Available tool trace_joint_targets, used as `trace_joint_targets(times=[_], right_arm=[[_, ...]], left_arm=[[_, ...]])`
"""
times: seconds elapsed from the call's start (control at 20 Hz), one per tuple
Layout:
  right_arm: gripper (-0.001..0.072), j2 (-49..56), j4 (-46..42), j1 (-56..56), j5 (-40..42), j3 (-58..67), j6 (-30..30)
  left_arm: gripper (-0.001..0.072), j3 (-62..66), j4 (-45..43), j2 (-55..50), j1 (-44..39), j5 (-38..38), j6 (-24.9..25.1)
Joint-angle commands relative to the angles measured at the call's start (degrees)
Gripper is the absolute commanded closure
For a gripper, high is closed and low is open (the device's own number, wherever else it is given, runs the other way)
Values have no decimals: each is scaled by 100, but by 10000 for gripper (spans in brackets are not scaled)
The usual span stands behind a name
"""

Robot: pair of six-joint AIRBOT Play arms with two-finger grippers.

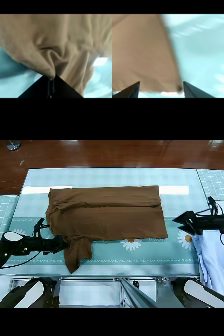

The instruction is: Fold the shirts.

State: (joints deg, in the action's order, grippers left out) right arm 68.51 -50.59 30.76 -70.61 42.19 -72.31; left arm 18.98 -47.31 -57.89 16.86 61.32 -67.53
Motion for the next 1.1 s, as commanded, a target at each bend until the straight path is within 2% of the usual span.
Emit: trace_joint_targets(times=[0.0, 0.15, 0.35, 0.5, 0.55, 0.65, 0.7, 0.85, 0.9, 0.95, 1.05], right_arm=[[94, 2, -949, 267, -411, -275, -457], [94, 85, -647, -345, -101, -636, -470], [94, 592, -234, -1163, 448, -472, -501], [105, 1010, -39, -1576, 505, -260, -584], [228, 1091, 11, -1690, 514, -153, -568], [608, 1108, 28, -1784, 490, 192, -433], [692, 1108, 83, -1781, 428, 455, -326], [693, 1110, -142, -1749, 232, 1410, -343], [693, 1145, -136, -1749, 190, 1696, -343], [693, 1252, -133, -1764, 129, 2013, -348], [693, 1574, -85, -1882, 175, 2544, -354]], left_arm=[[690, 201, 236, 24, -105, 238, 236], [690, 348, 247, 26, -105, 236, 232], [690, 350, 282, 20, -105, 229, 232], [690, 352, 306, 13, -105, 212, 234], [690, 365, 306, 13, -105, 212, 234], [690, 562, 299, 13, -105, 223, 232], [690, 737, 299, 13, -105, 234, 234], [690, 1475, 297, -42, 28, 188, 210], [690, 1707, 299, -107, 114, 33, -11], [690, 1904, 319, -205, 140, -302, -286], [690, 2264, 378, -588, 33, -852, -306]])
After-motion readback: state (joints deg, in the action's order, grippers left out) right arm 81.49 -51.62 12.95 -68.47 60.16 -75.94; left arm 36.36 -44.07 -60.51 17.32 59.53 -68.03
